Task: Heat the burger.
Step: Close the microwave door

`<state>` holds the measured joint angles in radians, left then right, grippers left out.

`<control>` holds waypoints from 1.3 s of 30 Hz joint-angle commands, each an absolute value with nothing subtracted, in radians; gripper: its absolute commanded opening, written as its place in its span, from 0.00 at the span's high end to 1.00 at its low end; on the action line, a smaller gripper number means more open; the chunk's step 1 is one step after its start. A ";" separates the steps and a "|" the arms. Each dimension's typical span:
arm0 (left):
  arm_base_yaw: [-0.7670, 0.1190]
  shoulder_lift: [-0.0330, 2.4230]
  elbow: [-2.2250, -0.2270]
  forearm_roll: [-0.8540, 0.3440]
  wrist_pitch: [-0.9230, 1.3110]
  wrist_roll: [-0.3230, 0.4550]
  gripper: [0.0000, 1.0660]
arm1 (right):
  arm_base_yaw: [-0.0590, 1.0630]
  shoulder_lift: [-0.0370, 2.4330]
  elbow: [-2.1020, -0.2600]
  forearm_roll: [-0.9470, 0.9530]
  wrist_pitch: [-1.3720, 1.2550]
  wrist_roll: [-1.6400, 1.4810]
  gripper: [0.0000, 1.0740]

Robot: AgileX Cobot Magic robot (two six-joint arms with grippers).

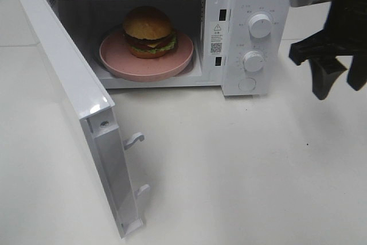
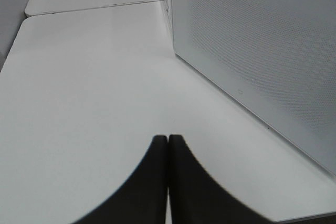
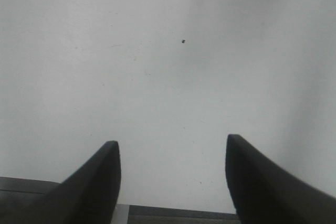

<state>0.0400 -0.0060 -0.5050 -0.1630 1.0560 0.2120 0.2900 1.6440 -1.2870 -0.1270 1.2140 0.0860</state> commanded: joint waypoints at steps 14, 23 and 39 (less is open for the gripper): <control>0.044 -0.025 -0.505 -0.164 1.045 0.211 1.00 | 0.183 1.085 -0.929 -0.135 1.233 0.138 0.48; 0.044 -0.025 -0.505 -0.164 1.045 0.211 1.00 | 0.183 0.723 -0.649 -0.148 1.189 0.172 0.48; 0.044 -0.025 -0.505 -0.164 1.045 0.211 1.00 | 0.184 0.169 -0.534 -0.154 1.063 0.082 0.48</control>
<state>0.0400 -0.0060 -0.5050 -0.1630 1.0560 0.2120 0.1870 0.1790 -0.5370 -0.1570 1.0760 0.0910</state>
